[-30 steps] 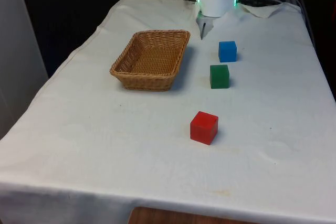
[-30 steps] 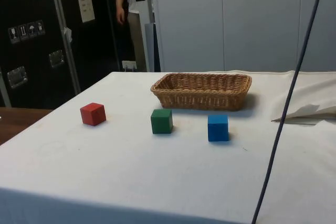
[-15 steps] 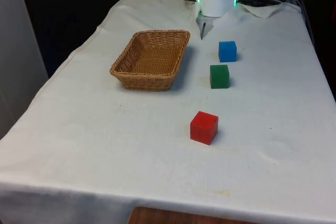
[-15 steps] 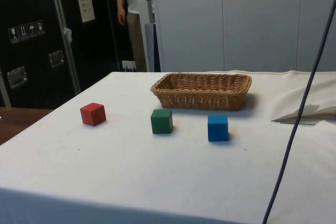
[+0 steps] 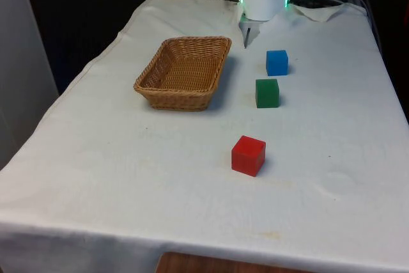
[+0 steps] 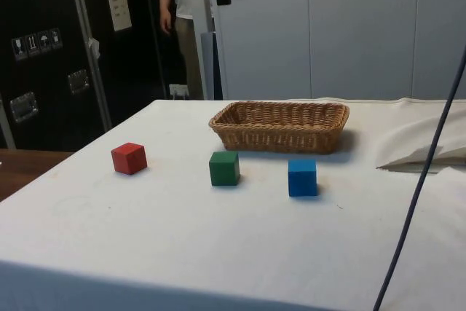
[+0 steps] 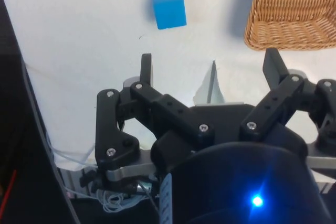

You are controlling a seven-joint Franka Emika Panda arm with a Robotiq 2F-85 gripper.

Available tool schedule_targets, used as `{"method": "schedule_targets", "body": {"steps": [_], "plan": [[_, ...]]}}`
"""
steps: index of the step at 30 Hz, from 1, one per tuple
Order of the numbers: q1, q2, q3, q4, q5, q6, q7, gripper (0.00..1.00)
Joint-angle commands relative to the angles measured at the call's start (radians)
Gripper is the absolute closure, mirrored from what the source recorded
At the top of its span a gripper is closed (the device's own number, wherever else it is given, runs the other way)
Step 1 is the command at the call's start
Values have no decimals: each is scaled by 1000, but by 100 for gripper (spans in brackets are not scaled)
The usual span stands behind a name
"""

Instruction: Pick up the blue cube and place it into the basket.

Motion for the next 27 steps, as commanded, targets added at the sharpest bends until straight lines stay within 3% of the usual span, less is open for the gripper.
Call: {"method": "schedule_targets", "body": {"steps": [1, 27], "plan": [[0, -16, 4, -16, -10, 7, 7, 0], [0, -189, 39, -205, -58, 1, 1, 0]]}}
